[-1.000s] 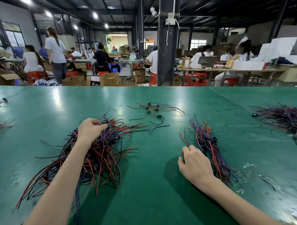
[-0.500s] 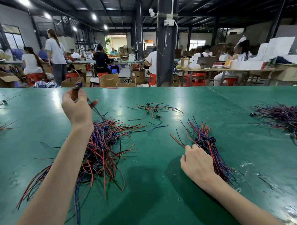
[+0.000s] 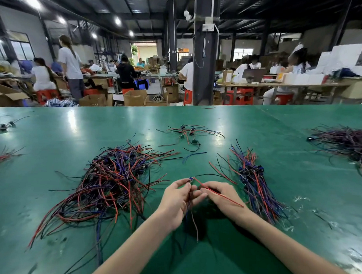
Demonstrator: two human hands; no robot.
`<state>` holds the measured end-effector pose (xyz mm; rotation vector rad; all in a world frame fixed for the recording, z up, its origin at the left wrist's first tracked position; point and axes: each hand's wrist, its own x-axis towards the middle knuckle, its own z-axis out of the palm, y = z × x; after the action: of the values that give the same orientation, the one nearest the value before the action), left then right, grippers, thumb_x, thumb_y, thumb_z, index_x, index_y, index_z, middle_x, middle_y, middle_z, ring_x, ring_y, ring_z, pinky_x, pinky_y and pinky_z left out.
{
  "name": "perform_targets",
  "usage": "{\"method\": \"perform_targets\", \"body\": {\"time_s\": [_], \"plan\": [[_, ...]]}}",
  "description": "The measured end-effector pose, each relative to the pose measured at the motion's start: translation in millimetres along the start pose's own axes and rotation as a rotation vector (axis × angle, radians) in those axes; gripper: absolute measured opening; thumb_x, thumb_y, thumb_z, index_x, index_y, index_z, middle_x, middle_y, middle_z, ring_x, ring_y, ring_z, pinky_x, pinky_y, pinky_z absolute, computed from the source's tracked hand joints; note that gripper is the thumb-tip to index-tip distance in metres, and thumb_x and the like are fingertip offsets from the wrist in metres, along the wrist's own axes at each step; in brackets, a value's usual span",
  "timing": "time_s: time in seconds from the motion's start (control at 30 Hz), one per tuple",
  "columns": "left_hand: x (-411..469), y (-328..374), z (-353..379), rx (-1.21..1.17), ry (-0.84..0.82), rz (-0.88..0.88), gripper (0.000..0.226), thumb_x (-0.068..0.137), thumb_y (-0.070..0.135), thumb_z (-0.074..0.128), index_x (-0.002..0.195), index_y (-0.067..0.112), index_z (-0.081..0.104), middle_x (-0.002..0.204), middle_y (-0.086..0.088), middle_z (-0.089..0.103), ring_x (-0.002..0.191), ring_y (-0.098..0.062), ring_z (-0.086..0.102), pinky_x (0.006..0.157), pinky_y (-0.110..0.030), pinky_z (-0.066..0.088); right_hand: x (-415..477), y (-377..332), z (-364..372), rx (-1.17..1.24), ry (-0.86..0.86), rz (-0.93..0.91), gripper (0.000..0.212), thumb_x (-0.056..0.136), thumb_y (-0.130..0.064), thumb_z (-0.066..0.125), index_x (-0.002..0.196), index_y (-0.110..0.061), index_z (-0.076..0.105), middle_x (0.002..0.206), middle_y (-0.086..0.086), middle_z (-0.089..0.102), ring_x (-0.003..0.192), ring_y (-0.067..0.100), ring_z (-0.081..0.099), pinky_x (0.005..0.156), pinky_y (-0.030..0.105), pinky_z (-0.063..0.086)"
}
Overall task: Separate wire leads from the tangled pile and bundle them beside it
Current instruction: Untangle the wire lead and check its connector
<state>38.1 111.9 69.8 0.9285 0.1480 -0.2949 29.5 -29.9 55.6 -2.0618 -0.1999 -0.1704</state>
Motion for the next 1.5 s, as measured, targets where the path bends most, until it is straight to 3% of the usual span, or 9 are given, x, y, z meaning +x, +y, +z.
{"method": "perform_targets", "body": {"time_s": [0.17,0.4,0.67,0.8,0.93,1.13,1.23,1.33,1.5], "plan": [[-11,-9,5,0.080,-0.078,-0.044,0.010,0.100,0.000,0.038,0.102,0.000,0.048,0.060,-0.010,0.061,0.047,-0.017,0.063,0.048,-0.029,0.056,-1,1,0,0.427,-0.087,0.116,0.011,0.089,-0.007,0.062,0.094,-0.002,0.070,0.077,0.002,0.068,0.068,0.010,0.056,0.064,0.023,0.042],[-18,-13,2,0.284,-0.105,0.042,0.008,0.099,0.003,0.044,0.102,0.001,0.050,0.061,-0.007,0.055,0.045,-0.014,0.055,0.050,-0.028,0.055,-1,-1,-3,0.515,0.024,0.151,0.012,0.079,-0.015,0.071,0.080,-0.004,0.066,0.060,0.003,0.057,0.049,0.010,0.047,0.046,0.020,0.037],[-18,-11,1,0.393,-0.166,0.189,0.004,0.093,-0.001,0.053,0.094,0.001,0.049,0.058,-0.008,0.062,0.046,-0.015,0.056,0.048,-0.030,0.054,-1,-2,-7,0.862,-0.075,0.259,0.009,0.067,-0.017,0.073,0.071,-0.011,0.069,0.063,0.004,0.060,0.050,0.012,0.050,0.052,0.021,0.042],[-19,-11,-1,0.454,-0.183,0.263,0.008,0.092,-0.003,0.054,0.090,0.000,0.047,0.056,-0.009,0.061,0.043,-0.017,0.052,0.045,-0.030,0.052,0,-2,-10,0.927,-0.137,0.268,0.007,0.070,-0.020,0.071,0.073,-0.014,0.068,0.065,0.003,0.059,0.054,0.013,0.052,0.059,0.026,0.044],[-20,-20,-3,0.559,-0.167,0.310,0.015,0.090,-0.002,0.058,0.084,0.004,0.045,0.056,-0.011,0.060,0.040,-0.019,0.051,0.042,-0.030,0.051,2,-1,-13,0.932,-0.140,0.294,0.012,0.075,-0.021,0.066,0.071,-0.010,0.068,0.060,0.002,0.054,0.052,0.013,0.052,0.053,0.024,0.046],[-20,-21,-5,0.495,-0.167,0.327,0.021,0.090,0.012,0.061,0.070,0.008,0.058,0.066,-0.012,0.064,0.058,-0.020,0.059,0.059,-0.034,0.056,2,-3,-11,0.903,-0.172,0.290,0.019,0.079,-0.022,0.064,0.076,-0.003,0.065,0.069,0.011,0.061,0.058,0.020,0.060,0.059,0.031,0.054],[-16,-22,-9,0.625,-0.035,0.439,0.031,0.092,0.022,0.059,0.062,0.015,0.061,0.061,-0.005,0.061,0.059,-0.016,0.051,0.059,-0.029,0.044,1,-4,-11,0.876,-0.168,0.275,0.018,0.078,-0.020,0.063,0.078,-0.002,0.064,0.072,0.011,0.065,0.063,0.017,0.063,0.058,0.028,0.054],[-11,-22,-12,0.639,0.052,0.469,0.021,0.091,0.022,0.061,0.072,0.013,0.063,0.065,0.000,0.059,0.064,-0.016,0.050,0.065,-0.032,0.042,-2,-5,-6,0.879,-0.188,0.280,0.018,0.075,-0.019,0.065,0.078,-0.001,0.066,0.072,0.013,0.066,0.059,0.018,0.062,0.052,0.028,0.052],[-7,-18,-11,0.516,-0.065,0.387,0.019,0.091,0.011,0.059,0.082,-0.001,0.072,0.077,-0.012,0.066,0.074,-0.019,0.056,0.073,-0.033,0.045,-7,-7,4,0.864,-0.247,0.241,0.026,0.080,-0.017,0.063,0.090,0.007,0.066,0.074,0.013,0.069,0.061,0.017,0.065,0.051,0.025,0.052]]}}
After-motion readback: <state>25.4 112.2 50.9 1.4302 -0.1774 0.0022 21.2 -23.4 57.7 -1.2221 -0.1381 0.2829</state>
